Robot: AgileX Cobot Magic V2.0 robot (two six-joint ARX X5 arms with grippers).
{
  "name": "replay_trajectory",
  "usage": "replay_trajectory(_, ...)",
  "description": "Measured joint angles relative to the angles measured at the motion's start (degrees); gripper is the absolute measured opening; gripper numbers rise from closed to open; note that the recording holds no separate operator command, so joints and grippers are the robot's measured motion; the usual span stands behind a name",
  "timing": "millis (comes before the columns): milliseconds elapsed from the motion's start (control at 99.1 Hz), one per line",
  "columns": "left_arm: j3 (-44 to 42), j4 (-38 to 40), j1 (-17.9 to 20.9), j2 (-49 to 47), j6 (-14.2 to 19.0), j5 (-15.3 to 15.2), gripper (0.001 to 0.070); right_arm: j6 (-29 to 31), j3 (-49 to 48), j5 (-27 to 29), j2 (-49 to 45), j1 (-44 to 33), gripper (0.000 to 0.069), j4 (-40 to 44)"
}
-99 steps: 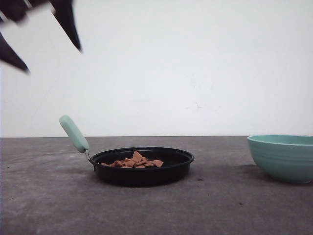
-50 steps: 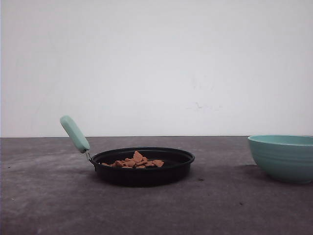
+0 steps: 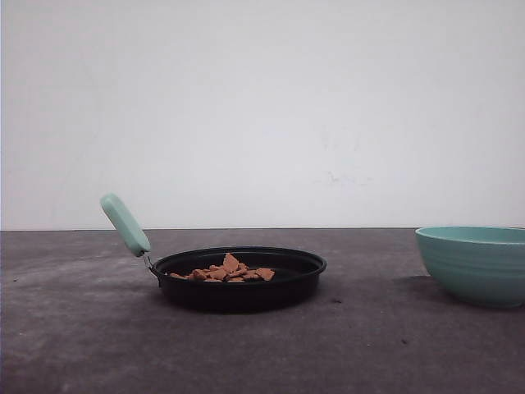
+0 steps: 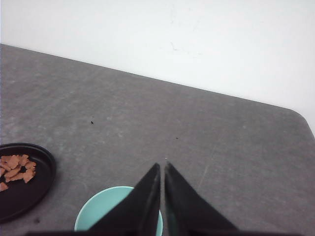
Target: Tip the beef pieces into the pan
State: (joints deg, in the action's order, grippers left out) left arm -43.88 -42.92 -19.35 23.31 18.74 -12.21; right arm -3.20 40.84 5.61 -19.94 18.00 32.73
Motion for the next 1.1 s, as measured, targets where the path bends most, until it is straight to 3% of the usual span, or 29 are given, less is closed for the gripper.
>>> replay_trajectory(414, 0.0, 0.0, 0.0, 0.0, 0.1, 0.0, 0.0014, 0.0, 0.0, 0.8, 0.5, -0.3, 0.0014, 1.3)
replay_trajectory(555, 0.0, 0.0, 0.0, 0.0, 0.1, 0.0, 0.0014, 0.0, -0.5, 2.9, 4.7, -4.9, 0.0013, 7.9)
replay_trajectory(646, 0.0, 0.1, 0.0, 0.0, 0.1, 0.0, 0.0014, 0.0, -4.5, 2.6, 8.7, -9.0, 0.0009, 5.6)
replay_trajectory(827, 0.0, 0.1, 0.0, 0.0, 0.1, 0.0, 0.0014, 0.8, -19.2, -4.6, 14.1, -15.2, 0.0008, -6.2)
replay_trajectory(1100, 0.0, 0.1, 0.0, -0.1, 0.1, 0.0, 0.0014, 2.0, -33.2, -14.8, 19.7, -18.1, 0.0008, -7.6)
